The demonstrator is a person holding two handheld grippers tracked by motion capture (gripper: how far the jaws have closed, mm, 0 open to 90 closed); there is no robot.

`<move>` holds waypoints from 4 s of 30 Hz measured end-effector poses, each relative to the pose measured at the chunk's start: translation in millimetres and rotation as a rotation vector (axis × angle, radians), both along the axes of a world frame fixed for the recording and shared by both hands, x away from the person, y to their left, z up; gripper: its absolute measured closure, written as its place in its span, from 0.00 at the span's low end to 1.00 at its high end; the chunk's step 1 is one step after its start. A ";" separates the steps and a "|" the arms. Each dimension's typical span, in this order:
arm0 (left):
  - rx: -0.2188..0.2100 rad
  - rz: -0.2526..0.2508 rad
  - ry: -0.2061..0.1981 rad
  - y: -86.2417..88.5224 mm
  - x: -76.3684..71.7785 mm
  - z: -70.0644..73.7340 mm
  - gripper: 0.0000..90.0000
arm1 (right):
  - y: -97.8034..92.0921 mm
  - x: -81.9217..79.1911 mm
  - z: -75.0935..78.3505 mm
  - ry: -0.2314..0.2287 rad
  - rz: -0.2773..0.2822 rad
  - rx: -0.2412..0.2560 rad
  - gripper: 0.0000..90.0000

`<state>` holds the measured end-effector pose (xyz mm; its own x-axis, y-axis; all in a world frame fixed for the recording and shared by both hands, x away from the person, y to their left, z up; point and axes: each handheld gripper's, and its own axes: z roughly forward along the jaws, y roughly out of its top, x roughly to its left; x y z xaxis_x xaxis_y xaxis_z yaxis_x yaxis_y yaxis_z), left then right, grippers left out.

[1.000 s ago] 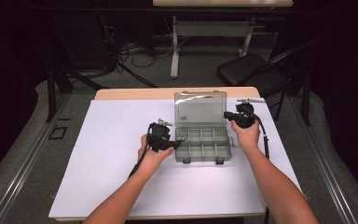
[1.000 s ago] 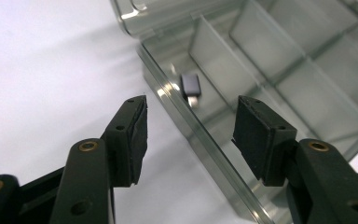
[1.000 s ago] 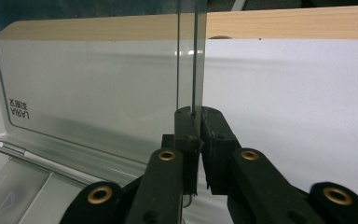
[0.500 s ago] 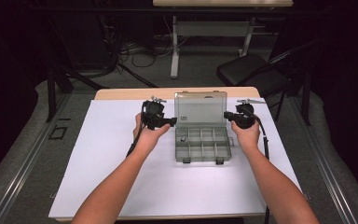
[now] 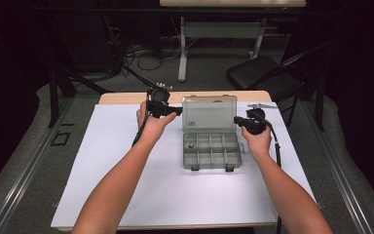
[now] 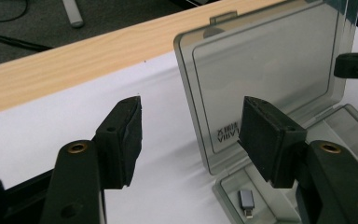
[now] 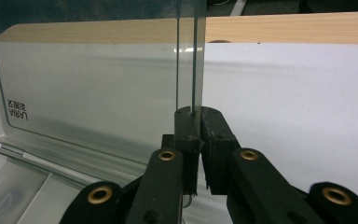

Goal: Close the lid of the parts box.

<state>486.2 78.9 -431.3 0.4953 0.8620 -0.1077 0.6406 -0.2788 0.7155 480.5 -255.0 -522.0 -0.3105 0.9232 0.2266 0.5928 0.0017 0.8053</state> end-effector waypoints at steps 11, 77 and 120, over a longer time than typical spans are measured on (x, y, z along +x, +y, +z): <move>0.021 0.004 -0.015 -7.3 20.4 12.0 0.46 | -0.4 -0.6 -0.9 -0.009 0.002 0.005 0.96; -0.151 0.001 -0.004 -13.1 46.5 -27.6 0.93 | 0.6 -2.8 -3.8 -0.043 -0.005 0.006 0.95; -0.114 -0.036 -0.155 -14.4 23.5 -28.1 0.92 | 8.6 -18.6 29.7 -0.069 0.010 -0.097 1.00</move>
<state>509.7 64.5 -459.4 0.5435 0.8302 -0.1239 0.5114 -0.2105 0.8331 461.9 -246.4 -492.3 -0.3312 0.9366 0.1141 0.5358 0.0871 0.8399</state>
